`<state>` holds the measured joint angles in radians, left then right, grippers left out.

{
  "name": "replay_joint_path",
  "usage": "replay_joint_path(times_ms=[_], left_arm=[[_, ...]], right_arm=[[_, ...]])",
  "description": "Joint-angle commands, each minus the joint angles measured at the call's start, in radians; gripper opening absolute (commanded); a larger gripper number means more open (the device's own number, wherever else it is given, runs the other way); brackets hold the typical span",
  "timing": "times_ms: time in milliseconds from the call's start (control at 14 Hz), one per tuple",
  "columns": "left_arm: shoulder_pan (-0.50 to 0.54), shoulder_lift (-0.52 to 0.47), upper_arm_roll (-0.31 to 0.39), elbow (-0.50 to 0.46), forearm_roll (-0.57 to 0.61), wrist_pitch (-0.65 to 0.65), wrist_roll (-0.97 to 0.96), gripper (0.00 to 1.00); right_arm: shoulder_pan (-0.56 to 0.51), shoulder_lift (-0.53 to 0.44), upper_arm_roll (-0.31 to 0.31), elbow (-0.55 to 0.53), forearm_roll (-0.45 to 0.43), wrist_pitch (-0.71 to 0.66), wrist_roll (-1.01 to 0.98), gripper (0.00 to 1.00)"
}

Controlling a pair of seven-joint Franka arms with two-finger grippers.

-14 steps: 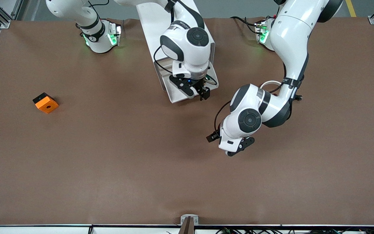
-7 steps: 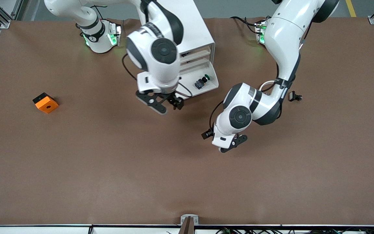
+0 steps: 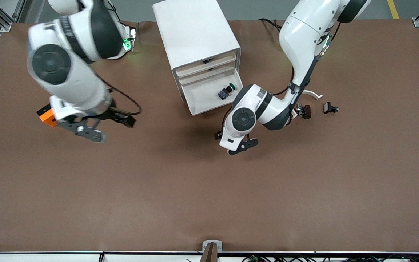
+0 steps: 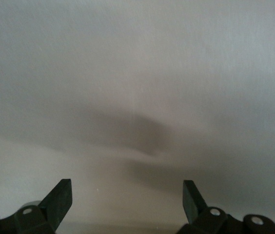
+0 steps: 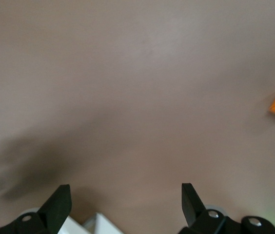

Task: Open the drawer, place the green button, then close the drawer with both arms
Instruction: 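Return the right arm to rest while the left gripper pushes the drawer, then push the drawer shut into the cabinet with the left gripper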

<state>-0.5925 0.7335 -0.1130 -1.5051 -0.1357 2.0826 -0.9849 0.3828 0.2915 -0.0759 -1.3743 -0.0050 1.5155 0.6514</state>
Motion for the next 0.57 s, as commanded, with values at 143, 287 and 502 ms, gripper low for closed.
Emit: replay_joint_path(times_ms=[143, 287, 502], left_arm=[[-0.026, -0.069, -0.046, -0.096, 0.019, 0.016, -0.012, 1.0], [-0.021, -0.086, -0.076, -0.113, 0.021, 0.016, -0.011, 1.0], [-0.018, -0.095, -0.122, -0.132, 0.018, 0.008, -0.012, 1.0]], right_arm=[[-0.232, -0.041, 0.019, -0.017, 0.004, -0.043, -0.39, 1.0], [-0.318, -0.041, 0.019, -0.015, 0.0, -0.043, -0.559, 1.0], [-0.422, -0.037, 0.021, -0.005, 0.005, -0.043, -0.719, 1.0]])
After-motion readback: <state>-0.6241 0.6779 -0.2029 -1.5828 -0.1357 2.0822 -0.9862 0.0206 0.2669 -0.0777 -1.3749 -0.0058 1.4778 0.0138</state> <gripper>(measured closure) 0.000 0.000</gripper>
